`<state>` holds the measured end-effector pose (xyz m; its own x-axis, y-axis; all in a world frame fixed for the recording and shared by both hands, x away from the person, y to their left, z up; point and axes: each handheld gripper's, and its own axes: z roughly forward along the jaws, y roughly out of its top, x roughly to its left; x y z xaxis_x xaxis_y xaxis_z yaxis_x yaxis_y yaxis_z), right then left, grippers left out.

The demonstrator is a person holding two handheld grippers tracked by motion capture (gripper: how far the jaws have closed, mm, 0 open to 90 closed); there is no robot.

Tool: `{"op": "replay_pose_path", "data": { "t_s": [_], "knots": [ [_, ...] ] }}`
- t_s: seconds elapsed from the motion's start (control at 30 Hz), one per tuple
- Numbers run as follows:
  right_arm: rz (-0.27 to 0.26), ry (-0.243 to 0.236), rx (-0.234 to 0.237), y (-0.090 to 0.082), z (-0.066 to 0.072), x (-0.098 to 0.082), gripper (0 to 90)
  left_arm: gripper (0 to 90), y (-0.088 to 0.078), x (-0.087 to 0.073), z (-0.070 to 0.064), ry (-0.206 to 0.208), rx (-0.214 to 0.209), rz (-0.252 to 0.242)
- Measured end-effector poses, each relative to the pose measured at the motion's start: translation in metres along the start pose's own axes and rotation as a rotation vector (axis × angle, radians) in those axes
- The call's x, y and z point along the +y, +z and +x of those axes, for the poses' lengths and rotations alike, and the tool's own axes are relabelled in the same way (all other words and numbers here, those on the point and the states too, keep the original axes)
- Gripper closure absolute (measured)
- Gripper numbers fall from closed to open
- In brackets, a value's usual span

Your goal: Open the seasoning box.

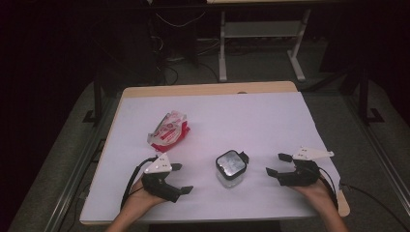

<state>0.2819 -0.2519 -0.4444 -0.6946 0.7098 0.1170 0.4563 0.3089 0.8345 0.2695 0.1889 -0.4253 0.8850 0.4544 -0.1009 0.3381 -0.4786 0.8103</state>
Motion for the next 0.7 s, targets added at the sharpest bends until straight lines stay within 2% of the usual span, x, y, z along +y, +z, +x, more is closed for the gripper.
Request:
{"op": "replay_pose_path", "data": {
  "t_s": [0.23,0.33,0.5,0.57,0.6,0.7],
  "knots": [
    [-0.012,0.000,0.008,0.002,0.000,0.001,21.2,11.7,0.012,0.009,-0.001,0.015,-0.017,0.006],
    [-0.016,-0.002,0.013,0.002,0.001,0.001,21.1,11.7,0.017,0.012,-0.002,0.004,-0.026,0.001],
    [-0.034,0.000,0.022,0.003,-0.001,0.001,20.9,11.8,0.026,0.020,-0.006,0.026,-0.038,-0.002],
    [-0.036,-0.002,0.021,0.003,-0.001,0.001,20.9,11.7,0.030,0.023,-0.009,0.025,-0.057,-0.011],
    [-0.037,0.009,0.017,0.002,-0.001,0.001,21.0,11.7,0.035,0.027,-0.012,0.044,-0.071,-0.006],
    [-0.042,0.008,0.019,0.002,-0.002,0.000,21.0,11.7,0.040,0.031,-0.014,0.049,-0.079,-0.010]
  ]
}}
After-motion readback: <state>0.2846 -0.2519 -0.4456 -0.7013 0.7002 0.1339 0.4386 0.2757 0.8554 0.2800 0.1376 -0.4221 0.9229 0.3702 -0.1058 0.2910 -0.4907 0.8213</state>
